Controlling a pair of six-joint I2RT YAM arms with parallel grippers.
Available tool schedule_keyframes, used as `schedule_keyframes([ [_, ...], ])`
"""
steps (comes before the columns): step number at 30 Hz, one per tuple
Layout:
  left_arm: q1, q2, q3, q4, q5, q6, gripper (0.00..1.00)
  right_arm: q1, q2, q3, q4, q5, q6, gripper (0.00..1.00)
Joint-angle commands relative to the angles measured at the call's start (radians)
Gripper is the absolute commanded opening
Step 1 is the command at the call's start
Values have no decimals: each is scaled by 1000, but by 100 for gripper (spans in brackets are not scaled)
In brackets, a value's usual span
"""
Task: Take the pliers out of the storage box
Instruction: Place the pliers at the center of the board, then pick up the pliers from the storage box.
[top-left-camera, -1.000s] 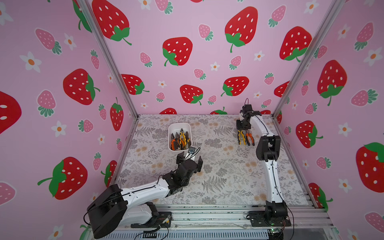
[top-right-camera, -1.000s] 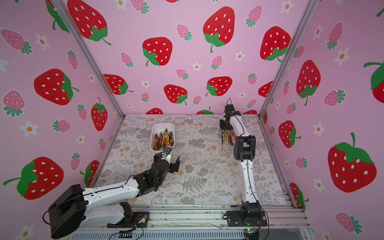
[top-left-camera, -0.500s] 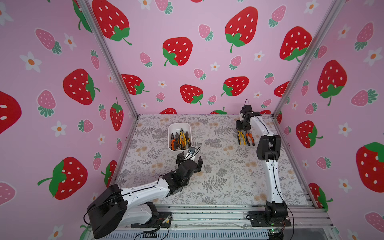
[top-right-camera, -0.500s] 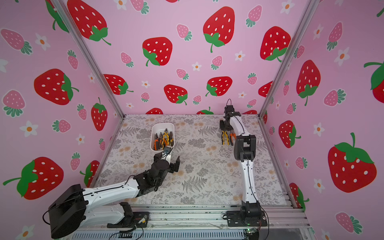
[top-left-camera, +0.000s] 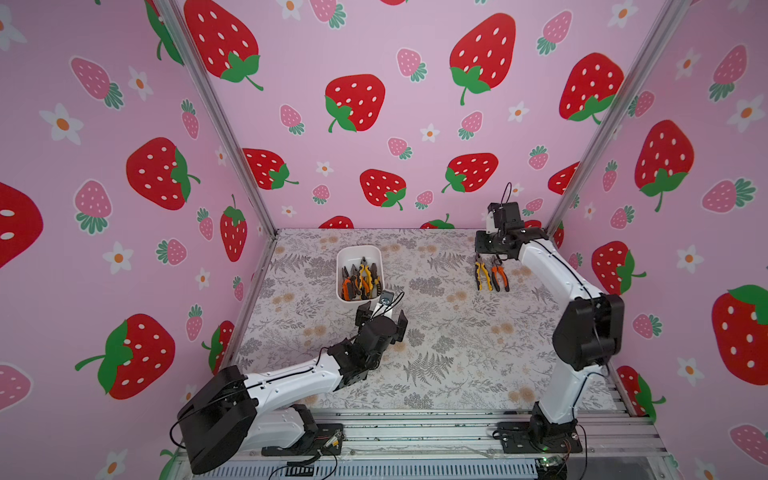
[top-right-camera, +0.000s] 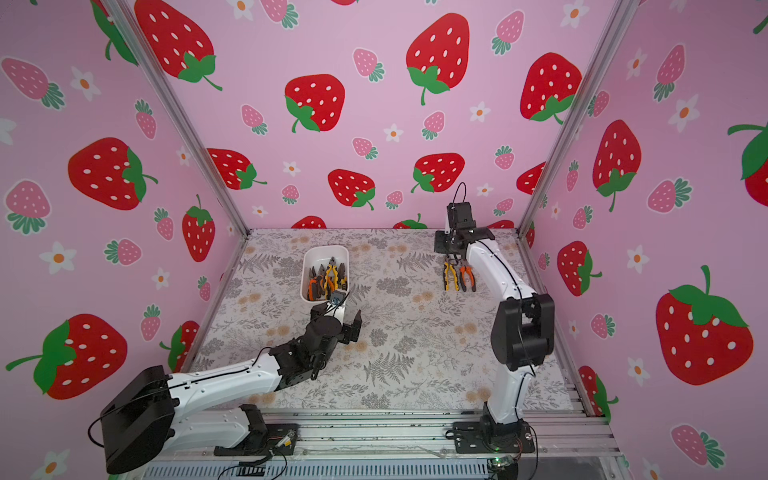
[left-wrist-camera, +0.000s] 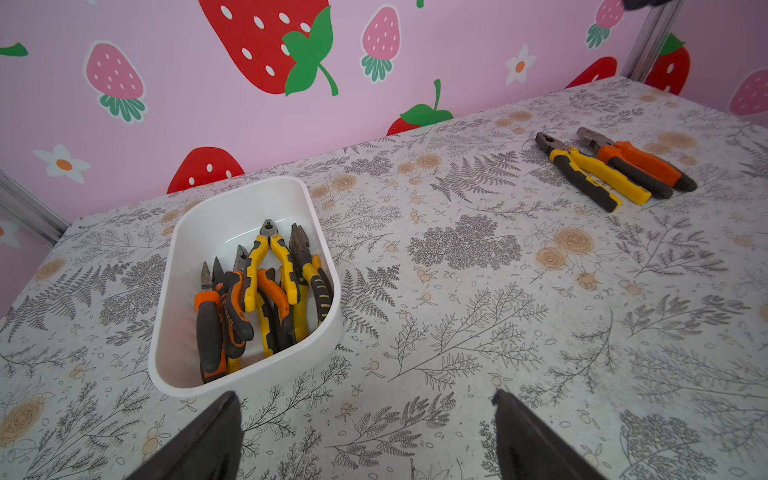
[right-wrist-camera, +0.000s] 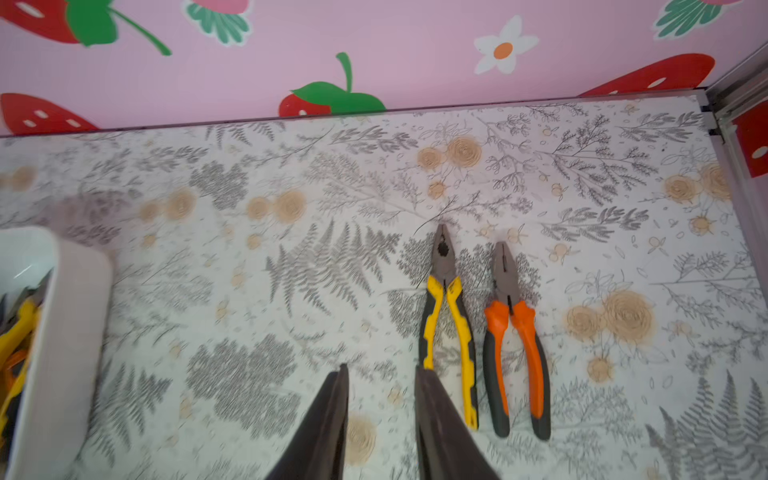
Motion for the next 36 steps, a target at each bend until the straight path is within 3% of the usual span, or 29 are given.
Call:
schedule_keyframes([
  [1,4,-4,42,-41,-30,-27,96,101,-131,-230,102,32,68,31],
  [6,66,35,198,-250,16,-36,96,310,-326,-554,239,123,49,32],
  [12,269,215,539,-581,200,-36,95,354,-481,-861,466,125,137,31],
  [15,363,338,702,-720,255,-24,91,372,-560,-918,508,152,121,31],
  [21,512,593,1021,-1037,379,-48,72,379,-516,-899,514,165,105,32],
  [26,548,748,1184,-1195,482,-46,61,378,-402,-808,461,175,100,34],
  [36,555,854,1246,-1234,500,-59,45,337,-416,-826,468,135,124,35],
])
